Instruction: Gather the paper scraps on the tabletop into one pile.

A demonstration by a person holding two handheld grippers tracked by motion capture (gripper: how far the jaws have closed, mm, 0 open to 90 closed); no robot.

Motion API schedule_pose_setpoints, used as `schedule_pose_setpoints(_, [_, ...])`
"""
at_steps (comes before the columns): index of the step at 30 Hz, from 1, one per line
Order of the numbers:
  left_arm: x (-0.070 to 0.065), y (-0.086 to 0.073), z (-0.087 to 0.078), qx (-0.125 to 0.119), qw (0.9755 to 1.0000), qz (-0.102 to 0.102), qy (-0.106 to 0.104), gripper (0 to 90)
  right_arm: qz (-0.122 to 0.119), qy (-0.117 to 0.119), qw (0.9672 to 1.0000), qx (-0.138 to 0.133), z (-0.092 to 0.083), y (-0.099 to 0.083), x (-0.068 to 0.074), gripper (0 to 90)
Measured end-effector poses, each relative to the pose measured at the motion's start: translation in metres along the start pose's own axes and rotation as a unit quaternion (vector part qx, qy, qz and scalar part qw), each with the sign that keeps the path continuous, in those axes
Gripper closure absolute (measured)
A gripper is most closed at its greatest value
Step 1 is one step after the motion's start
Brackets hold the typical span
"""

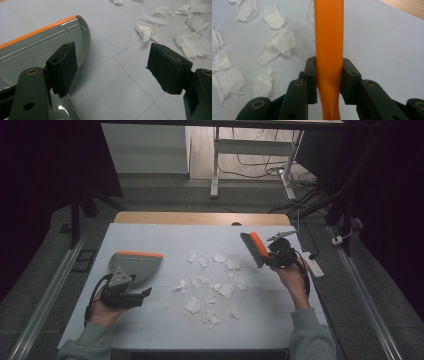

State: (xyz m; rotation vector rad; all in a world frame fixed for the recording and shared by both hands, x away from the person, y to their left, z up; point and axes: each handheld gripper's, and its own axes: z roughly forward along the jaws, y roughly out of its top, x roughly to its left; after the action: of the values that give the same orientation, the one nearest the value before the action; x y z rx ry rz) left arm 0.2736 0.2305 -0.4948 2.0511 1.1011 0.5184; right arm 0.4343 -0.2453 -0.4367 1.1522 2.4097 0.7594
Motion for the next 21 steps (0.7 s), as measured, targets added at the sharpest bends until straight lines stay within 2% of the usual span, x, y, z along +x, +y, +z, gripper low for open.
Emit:
schedule_pose_setpoints(4, [-0.001,0.0,0.003,0.003,0.9999,0.009,-0.006,24.6,-0.027,-0.004,0.9991,0.034,0.015,0.019,0.006,70.3])
schedule_pose_setpoints(7, [-0.001,-0.003,0.004,0.005,0.9998,0.014,-0.012,24.3,-0.035,-0.004,0.9974,0.063,0.024,0.033,0.008,70.3])
schedule_pose_setpoints(10, [0.0,-0.005,0.004,0.005,0.9997,0.014,-0.017,24.2,-0.045,-0.015,0.9944,0.095,0.033,0.045,0.01,70.3])
schedule_pose_setpoints(13, [0.0,-0.005,0.002,-0.002,0.9997,0.012,-0.02,24.3,-0.054,-0.01,0.9911,0.121,0.044,0.051,0.012,70.4])
schedule_pose_setpoints(17, [0.001,-0.006,0.0,-0.005,0.9998,0.009,-0.018,24.4,-0.065,0.004,0.9887,0.135,0.053,0.058,0.019,70.4])
schedule_pose_setpoints(21, [0.002,-0.005,0.001,-0.002,0.9998,0.01,-0.017,24.4,-0.089,0.018,0.9851,0.146,0.061,0.065,0.033,70.5])
